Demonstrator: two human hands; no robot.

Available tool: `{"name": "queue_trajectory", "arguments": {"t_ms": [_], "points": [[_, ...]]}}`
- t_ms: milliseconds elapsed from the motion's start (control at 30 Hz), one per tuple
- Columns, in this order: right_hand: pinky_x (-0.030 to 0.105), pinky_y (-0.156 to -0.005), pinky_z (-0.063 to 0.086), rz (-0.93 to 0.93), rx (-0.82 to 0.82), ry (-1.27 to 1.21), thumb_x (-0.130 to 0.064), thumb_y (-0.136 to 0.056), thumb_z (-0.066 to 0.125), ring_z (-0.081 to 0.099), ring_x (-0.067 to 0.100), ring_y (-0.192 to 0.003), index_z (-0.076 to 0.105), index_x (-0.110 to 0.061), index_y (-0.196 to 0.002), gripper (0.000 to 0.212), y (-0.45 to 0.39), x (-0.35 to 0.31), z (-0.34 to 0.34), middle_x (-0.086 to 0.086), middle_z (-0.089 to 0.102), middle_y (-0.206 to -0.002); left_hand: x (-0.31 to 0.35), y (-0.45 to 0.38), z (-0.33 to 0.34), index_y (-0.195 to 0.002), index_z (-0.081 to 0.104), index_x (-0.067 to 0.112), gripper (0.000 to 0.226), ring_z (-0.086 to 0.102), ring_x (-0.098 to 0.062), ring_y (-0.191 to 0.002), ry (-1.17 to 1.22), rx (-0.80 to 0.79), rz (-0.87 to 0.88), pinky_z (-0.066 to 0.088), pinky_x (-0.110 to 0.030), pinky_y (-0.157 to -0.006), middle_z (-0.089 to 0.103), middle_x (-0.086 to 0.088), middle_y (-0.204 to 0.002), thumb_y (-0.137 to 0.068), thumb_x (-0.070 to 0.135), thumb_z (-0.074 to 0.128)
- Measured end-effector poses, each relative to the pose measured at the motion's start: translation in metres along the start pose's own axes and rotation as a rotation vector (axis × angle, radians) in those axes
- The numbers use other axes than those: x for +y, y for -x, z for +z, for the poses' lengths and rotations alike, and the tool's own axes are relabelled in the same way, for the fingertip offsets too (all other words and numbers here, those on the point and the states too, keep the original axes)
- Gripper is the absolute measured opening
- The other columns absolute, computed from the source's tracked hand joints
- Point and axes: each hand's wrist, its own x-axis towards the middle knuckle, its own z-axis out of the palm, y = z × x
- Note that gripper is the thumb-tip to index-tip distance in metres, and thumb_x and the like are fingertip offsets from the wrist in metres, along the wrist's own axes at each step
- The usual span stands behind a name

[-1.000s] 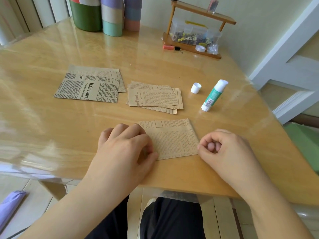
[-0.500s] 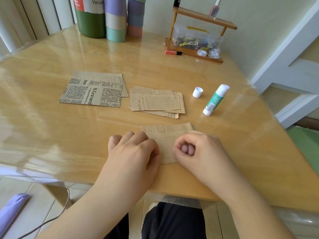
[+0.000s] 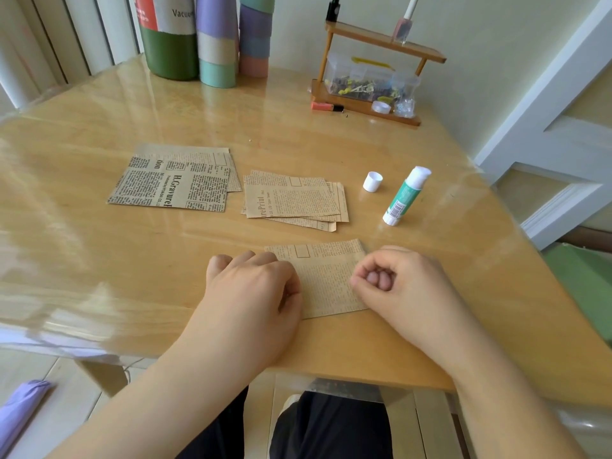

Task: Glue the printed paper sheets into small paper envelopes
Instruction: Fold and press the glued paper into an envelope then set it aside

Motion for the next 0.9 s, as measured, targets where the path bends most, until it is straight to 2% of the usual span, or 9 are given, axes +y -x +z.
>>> {"name": "queue_trajectory", "arguments": {"t_ms": [67,167,300,600,767,833,900], "points": [[0.011,-0.057,0.038,-0.057,-0.043,-0.046,-0.011,-0.074,0.072,0.047,0.005,-0.062,0.067,-0.019,-0.064,0.014,-0.002,-0.013,0.011,-0.010,0.049,-0.061,0.002,-0.007,0.002,-0.057,0.057,0.025,0.009,0.050,-0.017,-0.056,-0.003,-0.031,-0.016,0.026,-0.032,-0.070,0.048,0.012,-0.056,-0.064,0.021,0.057],[0.016,-0.059,0.040,-0.119,-0.082,-0.059,-0.010,-0.075,0.071,0.046,0.008,-0.066,0.068,-0.015,-0.068,0.009,-0.005,-0.023,0.024,-0.010,0.047,-0.062,0.003,-0.011,0.008,-0.057,0.058,0.024,0.006,0.051,-0.019,-0.056,-0.019,-0.021,-0.022,0.015,-0.035,-0.060,0.049,0.010,-0.057,-0.063,0.023,0.057],[0.013,-0.058,0.039,-0.121,-0.064,-0.061,-0.006,-0.074,0.069,0.046,0.007,-0.065,0.066,-0.015,-0.066,0.012,-0.006,-0.017,0.022,-0.009,0.048,-0.062,0.000,-0.007,0.008,-0.056,0.057,0.023,0.007,0.050,-0.019,-0.053,-0.063,0.040,-0.015,0.018,-0.033,-0.064,0.049,0.010,-0.055,-0.063,0.023,0.058],[0.009,-0.053,0.038,0.131,0.056,0.010,-0.009,-0.073,0.071,0.046,0.003,-0.056,0.066,-0.018,-0.061,0.016,-0.005,0.024,-0.007,-0.005,0.055,-0.062,-0.008,0.000,0.000,-0.058,0.057,0.024,0.008,0.047,-0.017,-0.056,-0.031,0.054,-0.052,0.013,-0.028,-0.066,0.048,0.012,-0.058,-0.066,0.022,0.058],[0.010,-0.056,0.038,0.071,0.028,0.107,-0.009,-0.074,0.071,0.047,0.003,-0.062,0.065,-0.017,-0.062,0.016,-0.011,0.015,-0.008,-0.006,0.052,-0.060,-0.008,-0.007,-0.001,-0.055,0.054,0.024,0.015,0.047,-0.018,-0.055,-0.061,0.013,-0.070,0.015,-0.032,-0.064,0.047,0.011,-0.056,-0.065,0.017,0.063],[0.009,-0.056,0.038,0.010,0.016,0.062,-0.009,-0.074,0.071,0.047,0.003,-0.061,0.065,-0.019,-0.062,0.017,-0.014,0.003,-0.004,-0.008,0.049,-0.059,0.000,-0.014,-0.007,-0.064,0.056,0.026,0.015,0.049,-0.017,-0.067,-0.101,-0.077,-0.075,0.015,-0.031,-0.068,0.050,0.011,-0.065,-0.073,0.016,0.064],[0.010,-0.056,0.037,-0.062,-0.027,0.016,-0.010,-0.074,0.071,0.047,0.004,-0.060,0.065,-0.021,-0.063,0.017,-0.016,-0.012,0.006,-0.011,0.047,-0.059,0.001,-0.021,-0.002,-0.079,0.056,0.027,0.008,0.048,-0.014,-0.084,-0.136,-0.100,-0.082,0.015,-0.031,-0.073,0.051,0.011,-0.081,-0.085,0.025,0.050]]}}
